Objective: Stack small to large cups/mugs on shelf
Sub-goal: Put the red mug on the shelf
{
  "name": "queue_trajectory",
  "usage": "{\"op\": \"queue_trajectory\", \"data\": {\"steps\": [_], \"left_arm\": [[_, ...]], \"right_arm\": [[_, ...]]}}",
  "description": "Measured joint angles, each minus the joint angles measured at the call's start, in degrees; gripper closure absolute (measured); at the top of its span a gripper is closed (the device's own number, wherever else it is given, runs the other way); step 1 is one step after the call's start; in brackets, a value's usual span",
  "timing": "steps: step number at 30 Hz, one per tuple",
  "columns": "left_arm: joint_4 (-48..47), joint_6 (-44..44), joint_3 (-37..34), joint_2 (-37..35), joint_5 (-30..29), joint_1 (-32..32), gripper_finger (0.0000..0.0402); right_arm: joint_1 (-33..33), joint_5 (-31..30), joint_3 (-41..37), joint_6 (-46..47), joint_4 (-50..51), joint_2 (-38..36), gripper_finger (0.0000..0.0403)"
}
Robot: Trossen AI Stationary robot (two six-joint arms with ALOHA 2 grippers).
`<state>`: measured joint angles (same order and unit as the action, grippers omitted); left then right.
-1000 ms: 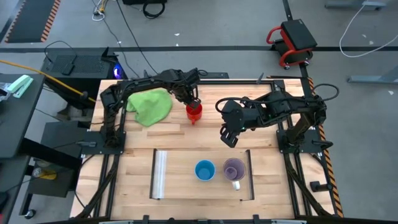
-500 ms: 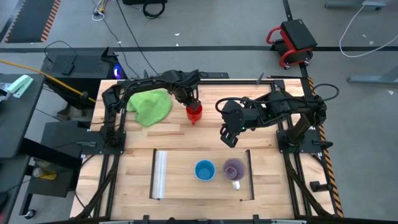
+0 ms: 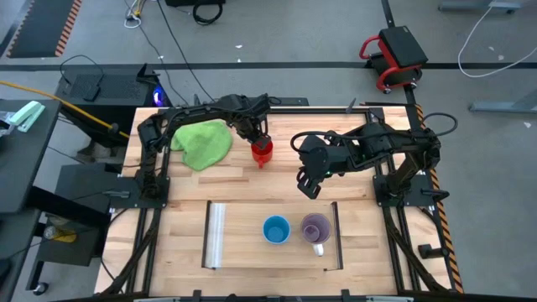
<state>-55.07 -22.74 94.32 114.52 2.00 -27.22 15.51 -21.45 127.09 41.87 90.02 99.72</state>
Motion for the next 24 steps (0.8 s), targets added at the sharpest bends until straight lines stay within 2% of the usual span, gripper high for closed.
{"op": "queue_trajectory", "data": {"steps": [13,24], "left_arm": [[0.4,-0.1,0.1,0.5,0.2,0.1,0.0315],[0.4,-0.1,0.0,2.9,1.7,0.3,0.0332]], "right_arm": [[0.1,0.0,0.0,0.2,0.0,0.0,0.0312],[0.1,0.0,0.0,0.2,0.0,0.0,0.0312]]}}
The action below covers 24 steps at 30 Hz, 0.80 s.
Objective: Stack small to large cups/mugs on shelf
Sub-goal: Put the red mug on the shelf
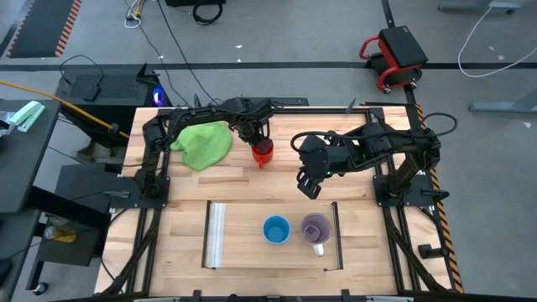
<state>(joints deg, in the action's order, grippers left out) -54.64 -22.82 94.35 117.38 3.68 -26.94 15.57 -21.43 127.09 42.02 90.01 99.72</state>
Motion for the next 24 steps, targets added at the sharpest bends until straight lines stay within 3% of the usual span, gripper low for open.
{"op": "queue_trajectory", "data": {"steps": [13,24], "left_arm": [[-0.6,-0.1,0.3,-0.7,0.1,-0.2,0.0332],[-0.3,-0.6,0.3,-0.7,0.0,-0.2,0.0356]], "right_arm": [[0.0,0.0,0.0,-0.6,0.0,0.0,0.0312],[0.0,0.0,0.0,-0.6,0.0,0.0,0.0312]]}}
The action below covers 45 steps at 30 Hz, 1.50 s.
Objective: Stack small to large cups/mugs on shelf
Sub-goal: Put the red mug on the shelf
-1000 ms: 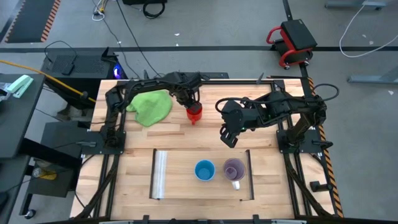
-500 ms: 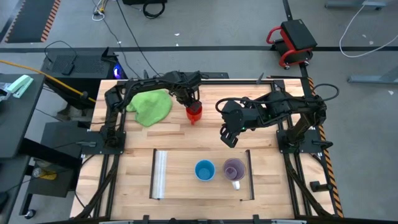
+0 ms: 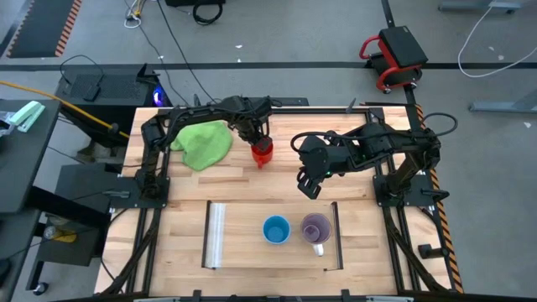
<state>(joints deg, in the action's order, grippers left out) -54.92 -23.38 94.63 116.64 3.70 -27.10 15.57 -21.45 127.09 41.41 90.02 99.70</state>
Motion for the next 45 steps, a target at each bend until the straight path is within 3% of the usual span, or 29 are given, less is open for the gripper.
{"op": "queue_trajectory", "data": {"steps": [8,16,29,35,41,45], "left_arm": [[0.1,0.0,0.0,-0.6,0.0,0.0,0.0388],[-2.8,0.0,0.0,-3.1,0.2,0.0,0.0388],[-15.4,-2.3,0.0,-18.3,-3.1,4.6,0.039],[-21.7,-8.3,0.1,-24.2,-5.8,9.3,0.039],[-26.0,-19.7,0.1,-27.5,-6.9,16.7,0.039],[-25.7,-28.5,0.1,-28.3,-7.0,21.5,0.039]], "right_arm": [[0.0,0.0,0.0,0.0,0.0,0.0,0.0312],[0.0,0.0,0.0,0.0,0.0,0.0,0.0312],[2.9,-0.5,0.0,-0.2,0.0,-1.2,0.0312],[5.8,-5.1,0.0,-0.4,0.0,-4.2,0.0312],[8.2,-9.8,-0.1,-3.4,0.0,-8.8,0.0312],[8.3,-10.2,-5.5,-3.7,-0.2,-14.4,0.0312]]}}
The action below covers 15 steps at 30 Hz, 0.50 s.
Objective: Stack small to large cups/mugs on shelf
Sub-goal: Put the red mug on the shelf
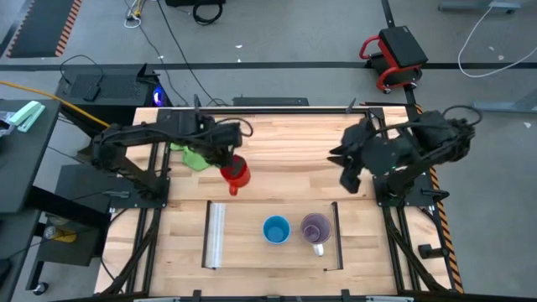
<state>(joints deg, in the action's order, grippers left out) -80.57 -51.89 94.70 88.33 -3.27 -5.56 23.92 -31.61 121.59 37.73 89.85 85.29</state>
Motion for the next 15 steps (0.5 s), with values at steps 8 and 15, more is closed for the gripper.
{"op": "queue_trajectory", "data": {"steps": [8,15], "left_arm": [[-0.6,-10.9,6.1,0.2,-1.2,7.7,0.039],[-9.9,-18.2,18.7,2.0,-5.9,12.7,0.039]], "right_arm": [[-2.3,-4.4,-26.2,7.5,-3.3,-16.8,0.0312],[-2.4,-3.3,-38.9,9.7,-8.1,-23.6,0.0312]]}}
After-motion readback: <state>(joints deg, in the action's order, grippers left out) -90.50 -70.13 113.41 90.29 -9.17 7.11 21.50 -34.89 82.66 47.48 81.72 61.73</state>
